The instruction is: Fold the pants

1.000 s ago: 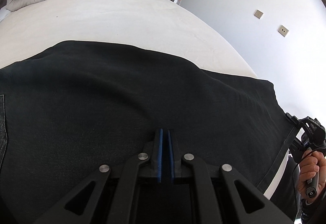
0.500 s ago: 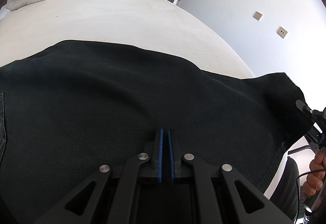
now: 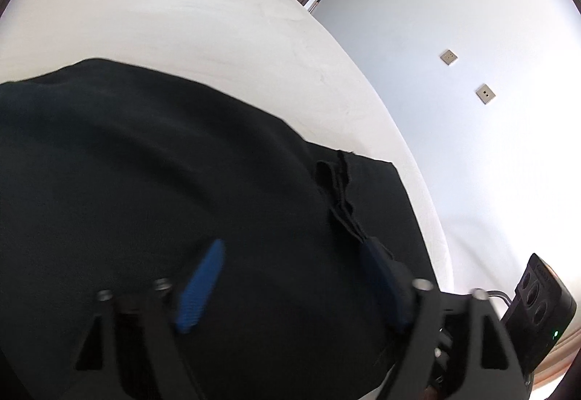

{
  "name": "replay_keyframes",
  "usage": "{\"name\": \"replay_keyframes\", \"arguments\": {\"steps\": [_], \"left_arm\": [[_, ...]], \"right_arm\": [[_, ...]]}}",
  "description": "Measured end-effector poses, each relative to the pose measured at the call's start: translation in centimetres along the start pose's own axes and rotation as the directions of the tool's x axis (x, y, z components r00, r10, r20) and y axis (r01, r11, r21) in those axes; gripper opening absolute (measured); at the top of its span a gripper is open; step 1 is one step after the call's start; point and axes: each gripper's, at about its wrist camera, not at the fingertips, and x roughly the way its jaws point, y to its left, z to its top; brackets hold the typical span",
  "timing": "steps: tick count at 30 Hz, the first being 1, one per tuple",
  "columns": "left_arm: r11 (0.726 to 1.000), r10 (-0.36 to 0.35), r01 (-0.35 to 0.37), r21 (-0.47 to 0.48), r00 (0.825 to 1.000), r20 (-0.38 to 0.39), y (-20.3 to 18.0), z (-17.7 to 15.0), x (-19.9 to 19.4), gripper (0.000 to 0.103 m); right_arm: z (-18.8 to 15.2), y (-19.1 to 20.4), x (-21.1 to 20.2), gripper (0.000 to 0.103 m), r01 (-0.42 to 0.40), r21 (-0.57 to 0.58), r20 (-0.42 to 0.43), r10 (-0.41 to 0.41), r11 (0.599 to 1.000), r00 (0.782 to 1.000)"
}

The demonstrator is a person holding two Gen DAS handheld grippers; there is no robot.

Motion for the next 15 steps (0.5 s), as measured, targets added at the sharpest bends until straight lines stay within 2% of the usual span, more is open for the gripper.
{"name": "replay_keyframes", "arguments": {"steps": [4,8,10,11,12,13,15], "left_arm": [[0.996,-0.083,0.082,-0.025,0.995,-0.047,-1.9,0.3,1.4,0.103],[0.990,-0.113,0.106,-0.094,0.991,-0.070,-1.0,0.9,2.5,0.102],[0.988,-0.116,0.107,-0.108,0.990,-0.079,-0.6,1.4,2.5,0.085],[0.988,-0.113,0.102,-0.120,0.989,-0.093,-0.2,1.5,2.6,0.058],[0.985,-0.118,0.103,-0.138,0.987,-0.111,0.5,1.7,2.7,0.018],[0.981,-0.135,0.115,-0.155,0.983,-0.121,1.1,1.8,2.7,0.015],[0.981,-0.143,0.125,-0.149,0.983,-0.114,1.8,1.8,2.0,0.015]], "right_arm": [[-0.3,2.3,-1.0,0.010,0.057,-0.098,0.045,-0.053,0.994,0.998],[-1.0,4.6,-1.9,0.010,0.109,-0.212,0.090,-0.092,0.971,0.992],[-1.5,5.6,-2.1,0.010,0.127,-0.256,0.106,-0.103,0.958,0.989],[-1.7,6.1,-2.2,0.010,0.133,-0.275,0.113,-0.106,0.952,0.988],[-1.8,6.5,-2.2,0.010,0.137,-0.294,0.119,-0.106,0.946,0.987],[-2.0,7.0,-2.3,0.010,0.138,-0.311,0.124,-0.104,0.940,0.987],[-2.8,7.7,-3.1,0.010,0.141,-0.345,0.133,-0.101,0.928,0.986]]}}
